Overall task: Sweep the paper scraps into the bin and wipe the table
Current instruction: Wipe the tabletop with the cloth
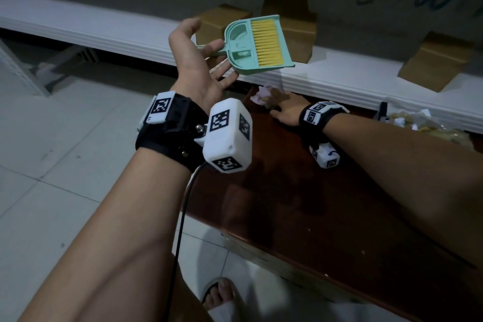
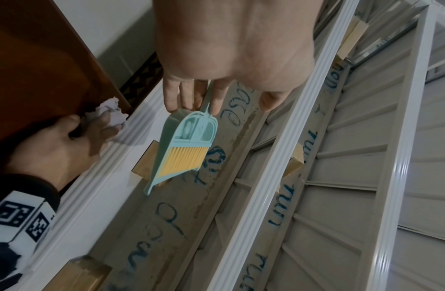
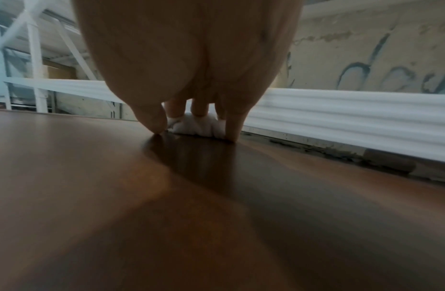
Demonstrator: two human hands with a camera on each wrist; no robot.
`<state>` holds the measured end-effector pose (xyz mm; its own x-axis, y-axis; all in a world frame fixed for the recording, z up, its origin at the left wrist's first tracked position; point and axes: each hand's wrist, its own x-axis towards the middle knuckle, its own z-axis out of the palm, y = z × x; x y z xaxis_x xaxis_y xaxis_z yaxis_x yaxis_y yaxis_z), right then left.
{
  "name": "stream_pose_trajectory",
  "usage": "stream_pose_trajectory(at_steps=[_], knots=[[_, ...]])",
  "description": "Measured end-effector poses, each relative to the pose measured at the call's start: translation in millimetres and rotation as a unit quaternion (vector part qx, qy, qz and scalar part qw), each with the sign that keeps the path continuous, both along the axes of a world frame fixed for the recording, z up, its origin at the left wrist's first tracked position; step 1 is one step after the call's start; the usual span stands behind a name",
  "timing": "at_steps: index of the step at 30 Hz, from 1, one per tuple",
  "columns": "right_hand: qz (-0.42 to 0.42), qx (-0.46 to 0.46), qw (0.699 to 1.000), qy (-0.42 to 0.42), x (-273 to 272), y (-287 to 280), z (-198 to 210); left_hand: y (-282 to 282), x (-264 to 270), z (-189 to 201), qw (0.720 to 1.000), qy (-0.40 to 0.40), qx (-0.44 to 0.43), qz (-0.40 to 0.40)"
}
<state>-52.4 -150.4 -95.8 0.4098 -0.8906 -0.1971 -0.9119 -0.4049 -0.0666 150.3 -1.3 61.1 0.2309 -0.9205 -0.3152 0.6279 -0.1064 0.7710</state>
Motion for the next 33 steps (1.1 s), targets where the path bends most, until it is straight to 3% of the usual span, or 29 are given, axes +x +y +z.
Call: stream_pose_trajectory(at_steps=[7,14,18,22,25,33], knots=[[0.029,0.003,0.999,0.029,10,19,14,-2,-6,-1,1.000,0.002,-0.003,-0.005],[0.168,0.006,0.986,0.008,45,99,41,-6,-16,-3,1.000,-0.003,0.003,-0.028],[0.206,0.048,0.976,-0.050,58,144,31,-10,-27,-6,0.999,-0.007,0.006,-0.047],[0.309,0.043,0.949,-0.038,49,173,21,-17,-37,-14,0.996,-0.023,0.020,-0.079],[0.385,0.042,0.919,-0.075,36,200,16,-23,-42,-23,0.992,-0.040,0.036,-0.111],[0.394,0.054,0.909,-0.127,2,222,17,-28,-46,-48,0.980,-0.052,0.072,-0.178]])
